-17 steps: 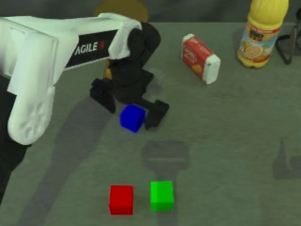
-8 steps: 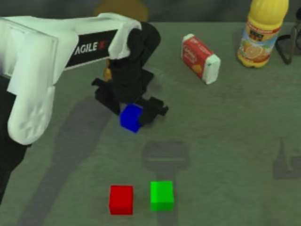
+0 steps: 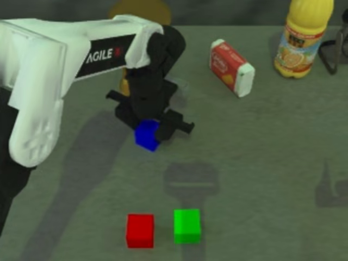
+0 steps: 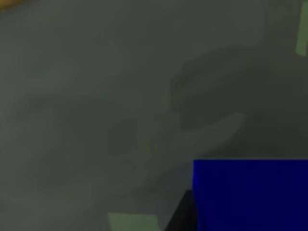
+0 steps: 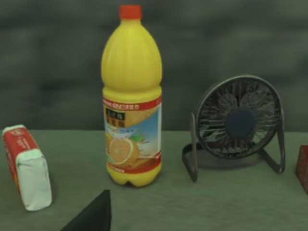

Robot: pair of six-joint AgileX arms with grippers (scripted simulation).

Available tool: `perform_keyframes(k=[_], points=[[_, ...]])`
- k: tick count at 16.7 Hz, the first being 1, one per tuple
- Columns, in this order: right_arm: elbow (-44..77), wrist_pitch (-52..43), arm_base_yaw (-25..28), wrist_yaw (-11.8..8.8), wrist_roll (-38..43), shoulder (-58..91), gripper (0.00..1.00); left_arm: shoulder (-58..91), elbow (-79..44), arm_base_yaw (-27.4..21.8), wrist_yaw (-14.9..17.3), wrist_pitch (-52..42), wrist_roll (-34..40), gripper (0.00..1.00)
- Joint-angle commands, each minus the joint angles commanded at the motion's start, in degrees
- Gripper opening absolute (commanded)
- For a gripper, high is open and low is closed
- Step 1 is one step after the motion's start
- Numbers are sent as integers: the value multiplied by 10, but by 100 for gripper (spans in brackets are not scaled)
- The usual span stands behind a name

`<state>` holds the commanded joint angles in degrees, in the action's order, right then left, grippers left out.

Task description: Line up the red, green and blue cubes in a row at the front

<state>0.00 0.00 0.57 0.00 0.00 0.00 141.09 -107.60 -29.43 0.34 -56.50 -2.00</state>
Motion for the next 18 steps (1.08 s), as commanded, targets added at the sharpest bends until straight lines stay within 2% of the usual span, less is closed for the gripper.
perform_keyframes(k=[7, 15, 18], points=[[0, 0, 0, 0, 0, 0, 100, -17, -6, -1, 0, -6, 0, 0], [0, 0, 0, 0, 0, 0, 100, -50, -96, 9, 0, -131, 0, 0], [0, 0, 0, 0, 0, 0, 100, -53, -102, 10, 0, -138, 1, 0]])
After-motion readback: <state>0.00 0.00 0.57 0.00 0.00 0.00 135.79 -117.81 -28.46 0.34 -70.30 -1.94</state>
